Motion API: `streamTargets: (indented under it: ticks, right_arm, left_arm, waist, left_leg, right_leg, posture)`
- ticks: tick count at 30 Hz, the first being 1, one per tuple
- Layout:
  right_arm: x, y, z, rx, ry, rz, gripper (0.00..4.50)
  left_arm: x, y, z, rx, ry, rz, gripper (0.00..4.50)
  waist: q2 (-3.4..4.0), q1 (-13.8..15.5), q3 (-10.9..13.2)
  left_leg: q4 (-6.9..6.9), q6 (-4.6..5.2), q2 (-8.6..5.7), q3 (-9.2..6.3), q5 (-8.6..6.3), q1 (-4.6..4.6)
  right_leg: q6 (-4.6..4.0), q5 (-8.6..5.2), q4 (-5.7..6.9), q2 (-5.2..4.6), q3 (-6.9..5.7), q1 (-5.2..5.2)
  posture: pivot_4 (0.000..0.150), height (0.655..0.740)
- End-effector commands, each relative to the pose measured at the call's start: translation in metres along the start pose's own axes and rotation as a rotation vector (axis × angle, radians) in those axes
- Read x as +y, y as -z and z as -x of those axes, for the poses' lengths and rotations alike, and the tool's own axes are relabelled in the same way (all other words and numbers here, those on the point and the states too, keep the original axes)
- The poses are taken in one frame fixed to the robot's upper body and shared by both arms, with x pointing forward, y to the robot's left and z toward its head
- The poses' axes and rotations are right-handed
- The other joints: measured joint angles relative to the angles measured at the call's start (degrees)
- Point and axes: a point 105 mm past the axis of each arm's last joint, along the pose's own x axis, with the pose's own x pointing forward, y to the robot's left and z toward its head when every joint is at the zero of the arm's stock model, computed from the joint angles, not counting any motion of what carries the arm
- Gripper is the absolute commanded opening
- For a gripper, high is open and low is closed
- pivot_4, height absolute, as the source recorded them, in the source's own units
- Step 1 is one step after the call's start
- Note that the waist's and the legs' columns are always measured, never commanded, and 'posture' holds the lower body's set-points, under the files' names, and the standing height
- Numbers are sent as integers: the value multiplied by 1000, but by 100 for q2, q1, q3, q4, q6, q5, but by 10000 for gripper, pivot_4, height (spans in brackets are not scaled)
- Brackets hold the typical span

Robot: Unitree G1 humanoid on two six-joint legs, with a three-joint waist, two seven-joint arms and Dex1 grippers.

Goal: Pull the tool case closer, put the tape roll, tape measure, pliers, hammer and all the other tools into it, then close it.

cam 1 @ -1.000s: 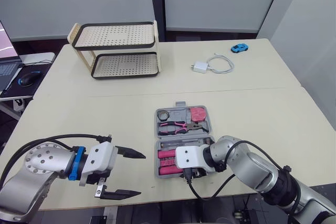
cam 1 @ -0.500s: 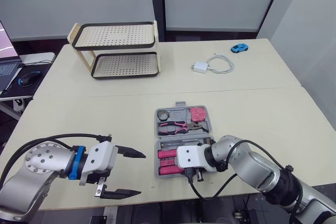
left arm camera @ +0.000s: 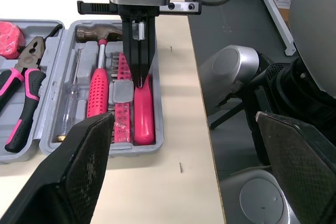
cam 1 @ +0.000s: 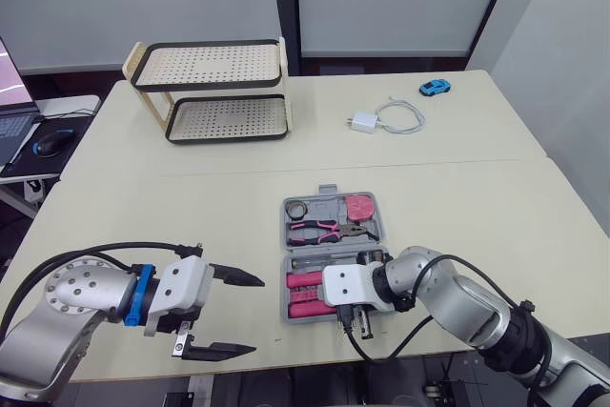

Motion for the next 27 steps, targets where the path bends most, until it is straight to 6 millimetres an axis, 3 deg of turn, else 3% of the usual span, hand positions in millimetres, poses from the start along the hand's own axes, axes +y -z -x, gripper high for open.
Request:
streamTargets:
  ticks: [1,27]
  right_arm:
    - [1,1,0,-6,2,8,262]
    - [5,-1,-4,-3,-17,5,262]
  left_arm:
    - [0,-5,2,-3,7,-32,45000]
    - [1,-5,1,-4,7,-30,45000]
  waist:
    - [0,0,0]
    - [-1,0,-1]
  left_leg:
    - [0,0,0,0,0,0]
    - [0,0,0,0,0,0]
  right_leg:
    - [0,0,0,0,-1,0]
    - [0,0,0,1,-2,1]
  posture:
    - [1500,7400]
    - [1500,7400]
